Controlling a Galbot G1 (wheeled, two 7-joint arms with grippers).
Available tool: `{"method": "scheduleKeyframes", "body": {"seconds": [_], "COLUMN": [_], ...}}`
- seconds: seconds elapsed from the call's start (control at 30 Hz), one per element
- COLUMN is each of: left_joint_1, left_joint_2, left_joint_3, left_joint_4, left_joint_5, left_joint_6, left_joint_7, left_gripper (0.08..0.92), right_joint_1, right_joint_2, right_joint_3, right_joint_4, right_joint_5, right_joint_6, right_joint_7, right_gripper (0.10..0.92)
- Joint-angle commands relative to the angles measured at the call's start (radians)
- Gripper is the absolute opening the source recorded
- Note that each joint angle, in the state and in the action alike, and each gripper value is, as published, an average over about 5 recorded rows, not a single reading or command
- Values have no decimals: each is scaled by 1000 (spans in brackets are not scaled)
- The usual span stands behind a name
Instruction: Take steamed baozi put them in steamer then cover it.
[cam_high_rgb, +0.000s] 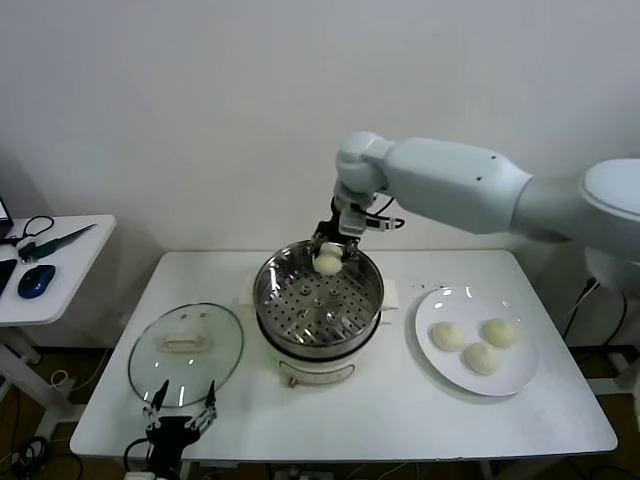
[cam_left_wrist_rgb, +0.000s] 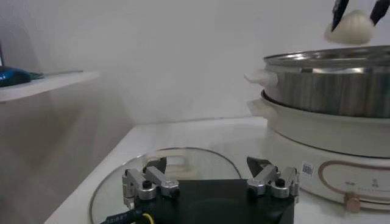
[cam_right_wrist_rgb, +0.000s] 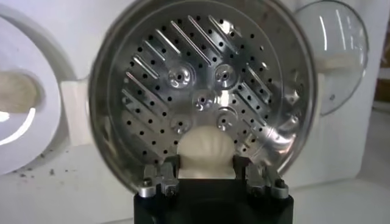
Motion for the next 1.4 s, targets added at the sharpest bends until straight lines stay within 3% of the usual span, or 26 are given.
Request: {"method": "scheduleKeyframes", "body": {"seconds": [0.03, 0.43, 0.57, 0.7, 0.87, 1.07, 1.13, 1.4], "left_joint_1": [2, -15, -17, -15, -15, -21, -23, -22], "left_joint_2": [0, 0, 0, 0, -2, -5, -6, -5], "left_joint_3": [0, -1, -2, -5, -4, 3, 5, -3], "left_joint_4": [5, 18, 19, 17, 13, 10, 10, 6], "left_joint_5": [2, 0, -2, -4, -3, 2, 3, -3], "left_joint_6": [0, 1, 1, 1, 1, 4, 5, 1], "left_joint_7": [-4, -8, -9, -9, -8, -7, -7, -9], "left_gripper": [823, 823, 823, 823, 823, 823, 823, 823], "right_joint_1": [-127, -155, -148, -99, 52, 316, 369, 359], "right_joint_2": [54, 106, 122, 113, 40, -138, -225, -559], "right_joint_3": [68, 85, 86, 40, -20, -251, -342, -471], "right_joint_4": [-129, -246, -267, -235, -118, -5, 27, 213], "right_joint_5": [-152, -155, -138, -24, 207, 704, 808, 847], "right_joint_6": [72, 84, 92, 85, 34, -190, -310, -731], "right_joint_7": [62, 67, 74, 51, -27, -192, -233, -148], "right_gripper": [594, 603, 684, 789, 821, 823, 823, 823]}}
